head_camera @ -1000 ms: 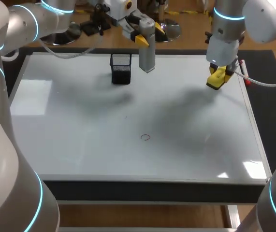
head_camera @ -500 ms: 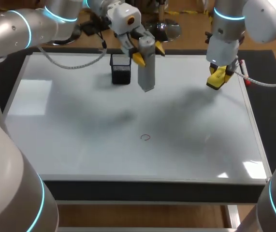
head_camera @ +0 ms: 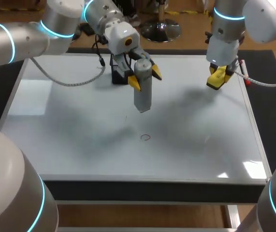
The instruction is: Pick up the inspection probe, press it on each red-marked spot on the whiteboard one by one, put down the probe, pick up the eraser, and wipe off all the red marks.
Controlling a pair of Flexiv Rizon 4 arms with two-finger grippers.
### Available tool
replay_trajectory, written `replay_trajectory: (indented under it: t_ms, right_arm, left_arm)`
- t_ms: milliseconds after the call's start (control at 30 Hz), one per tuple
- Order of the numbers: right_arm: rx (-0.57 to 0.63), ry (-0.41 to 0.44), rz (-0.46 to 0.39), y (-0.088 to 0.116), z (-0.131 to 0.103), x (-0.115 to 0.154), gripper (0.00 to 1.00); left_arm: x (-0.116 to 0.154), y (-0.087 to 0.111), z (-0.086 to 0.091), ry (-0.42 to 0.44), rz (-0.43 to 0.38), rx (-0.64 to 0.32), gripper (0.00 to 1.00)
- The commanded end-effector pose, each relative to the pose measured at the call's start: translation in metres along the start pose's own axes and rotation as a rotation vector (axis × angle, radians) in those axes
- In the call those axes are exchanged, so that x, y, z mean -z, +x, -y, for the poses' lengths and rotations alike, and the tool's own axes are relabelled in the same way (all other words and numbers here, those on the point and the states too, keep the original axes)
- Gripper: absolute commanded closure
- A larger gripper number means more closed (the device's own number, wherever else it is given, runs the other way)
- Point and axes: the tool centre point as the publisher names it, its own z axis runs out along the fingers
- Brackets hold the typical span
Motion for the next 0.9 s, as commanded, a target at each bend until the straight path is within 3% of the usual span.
replay_trajectory:
  t_ms: [33,500,900]
  right_arm:
    - [0.002,0.001,-0.004,-0.001,0.001,0.0,1.0]
    - [0.002,0.001,-0.004,-0.001,0.001,0.0,1.0]
    - [0.002,0.001,-0.004,-0.001,0.001,0.0,1.0]
  left_arm:
    - [-0.016,0.013,-0.002,-0.017,0.363,-0.001,1.0]
    - [-0.04,0.018,-0.026,0.014,0.285,-0.005,1.0]
    - [-0.043,0.018,-0.05,0.023,0.252,-0.023,1.0]
